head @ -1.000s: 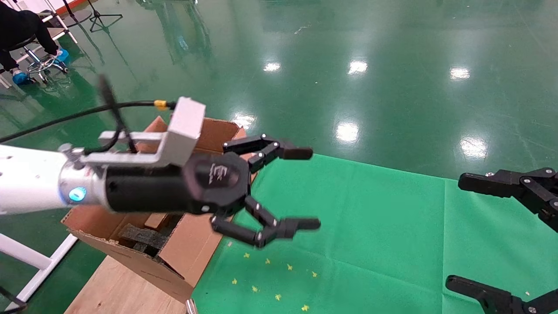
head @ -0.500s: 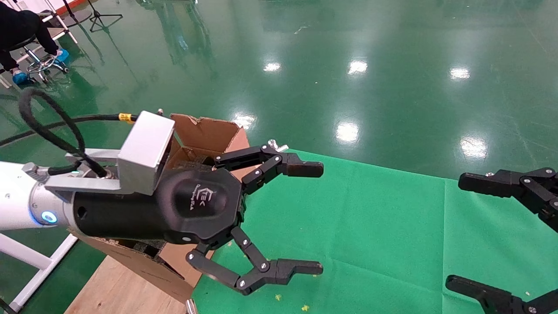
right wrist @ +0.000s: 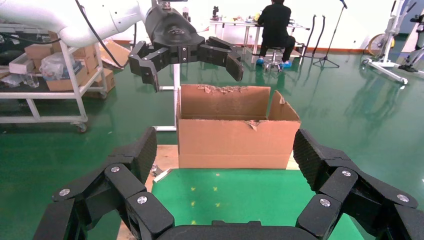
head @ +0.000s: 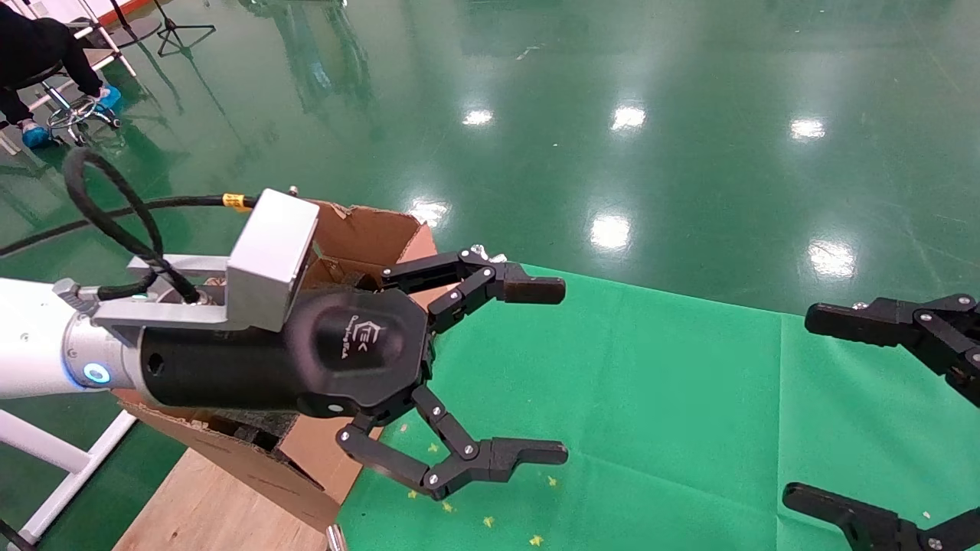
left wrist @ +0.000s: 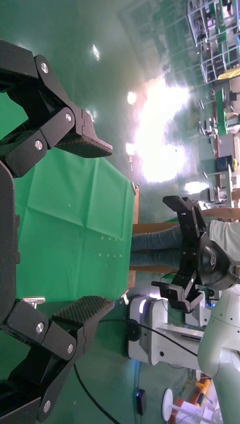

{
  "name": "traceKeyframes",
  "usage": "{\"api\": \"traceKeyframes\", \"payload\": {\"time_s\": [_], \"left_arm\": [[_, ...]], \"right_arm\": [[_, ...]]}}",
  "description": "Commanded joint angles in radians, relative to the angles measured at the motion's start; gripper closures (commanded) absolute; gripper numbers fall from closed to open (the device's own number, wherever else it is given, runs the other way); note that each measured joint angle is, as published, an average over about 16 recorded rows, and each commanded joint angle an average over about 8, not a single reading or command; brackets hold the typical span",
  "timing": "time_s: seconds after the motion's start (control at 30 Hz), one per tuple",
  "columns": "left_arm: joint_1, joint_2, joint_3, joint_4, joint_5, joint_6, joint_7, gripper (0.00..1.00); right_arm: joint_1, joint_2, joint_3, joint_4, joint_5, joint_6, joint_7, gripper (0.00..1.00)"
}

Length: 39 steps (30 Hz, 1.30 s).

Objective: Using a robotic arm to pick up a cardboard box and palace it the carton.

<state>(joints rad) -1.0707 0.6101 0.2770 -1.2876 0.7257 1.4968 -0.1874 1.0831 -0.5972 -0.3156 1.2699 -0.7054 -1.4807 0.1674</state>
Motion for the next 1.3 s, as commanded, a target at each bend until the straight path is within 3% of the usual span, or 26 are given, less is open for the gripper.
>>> {"api": "traceKeyframes", "payload": {"time_s": [0.03, 1.3], "left_arm": [[-0.002, 0.0, 0.001, 0.002, 0.002, -0.001, 0.0, 0.0], [-0.008, 0.002, 0.006, 0.009, 0.01, -0.003, -0.002, 0.0]], "right_arm": [[0.0, 0.0, 0.0, 0.0, 0.0, 0.0, 0.0, 0.0], [0.0, 0.0, 0.0, 0.0, 0.0, 0.0, 0.0, 0.0]]}}
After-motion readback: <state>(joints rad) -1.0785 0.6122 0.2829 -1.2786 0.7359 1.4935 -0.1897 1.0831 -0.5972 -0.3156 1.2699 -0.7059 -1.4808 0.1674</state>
